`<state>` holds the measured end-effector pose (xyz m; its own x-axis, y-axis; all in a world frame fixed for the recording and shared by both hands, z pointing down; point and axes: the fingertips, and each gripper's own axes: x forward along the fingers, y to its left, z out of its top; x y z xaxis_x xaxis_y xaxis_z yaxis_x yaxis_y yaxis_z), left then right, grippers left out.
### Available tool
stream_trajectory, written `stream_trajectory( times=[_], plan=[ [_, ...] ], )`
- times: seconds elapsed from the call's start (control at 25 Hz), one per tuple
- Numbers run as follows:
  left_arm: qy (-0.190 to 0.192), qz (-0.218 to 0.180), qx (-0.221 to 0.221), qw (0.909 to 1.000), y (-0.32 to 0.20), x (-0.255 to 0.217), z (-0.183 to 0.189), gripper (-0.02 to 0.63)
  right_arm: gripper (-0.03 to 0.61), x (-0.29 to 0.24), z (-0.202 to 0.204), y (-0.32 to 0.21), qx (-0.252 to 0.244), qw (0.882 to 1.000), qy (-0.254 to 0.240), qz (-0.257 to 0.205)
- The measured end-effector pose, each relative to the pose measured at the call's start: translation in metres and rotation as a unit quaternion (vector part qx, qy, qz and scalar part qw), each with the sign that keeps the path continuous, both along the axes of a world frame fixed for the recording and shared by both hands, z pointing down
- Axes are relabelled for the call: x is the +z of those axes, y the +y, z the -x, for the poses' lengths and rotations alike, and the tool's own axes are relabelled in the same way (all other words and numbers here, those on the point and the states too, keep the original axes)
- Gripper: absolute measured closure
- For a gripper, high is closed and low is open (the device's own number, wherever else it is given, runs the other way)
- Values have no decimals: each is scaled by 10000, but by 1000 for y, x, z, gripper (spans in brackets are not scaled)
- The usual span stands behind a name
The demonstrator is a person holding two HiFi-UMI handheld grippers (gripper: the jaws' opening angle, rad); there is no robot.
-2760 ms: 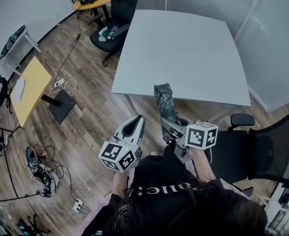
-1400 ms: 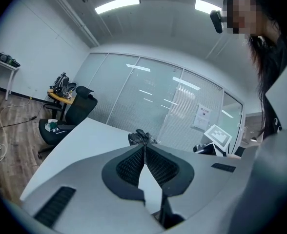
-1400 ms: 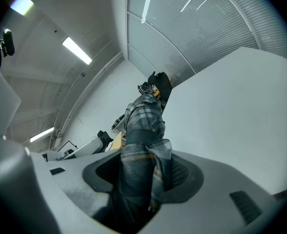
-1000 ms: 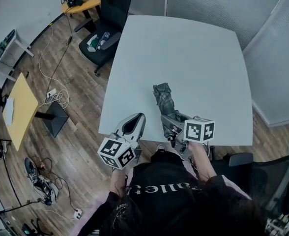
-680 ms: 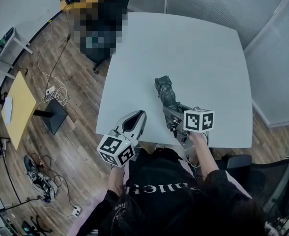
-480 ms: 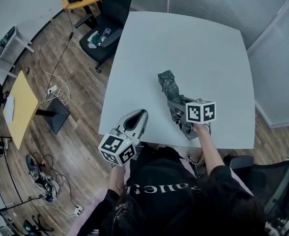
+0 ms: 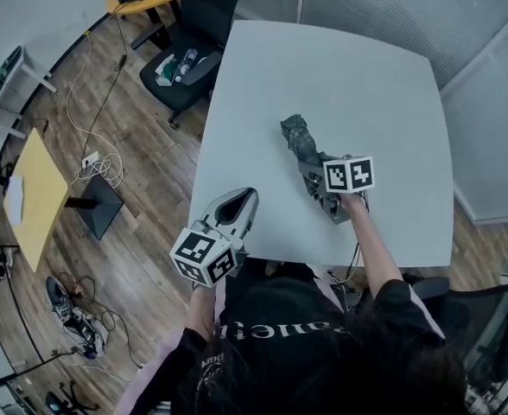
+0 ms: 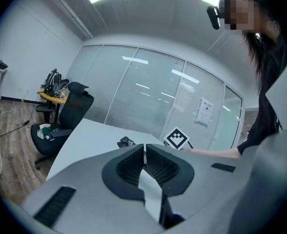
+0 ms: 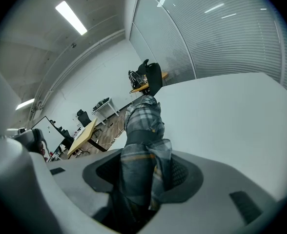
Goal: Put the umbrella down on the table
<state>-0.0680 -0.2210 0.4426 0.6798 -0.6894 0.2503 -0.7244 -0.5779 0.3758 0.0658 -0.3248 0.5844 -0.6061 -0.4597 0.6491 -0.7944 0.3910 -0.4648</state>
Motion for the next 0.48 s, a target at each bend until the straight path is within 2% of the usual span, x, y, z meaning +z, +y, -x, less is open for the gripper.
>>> stream_trajectory(
  times=[0.48],
  plan=[
    [42, 139, 44, 9999, -39, 7, 42, 588, 356, 57, 30, -73, -236, 9971, 707, 163]
  ],
)
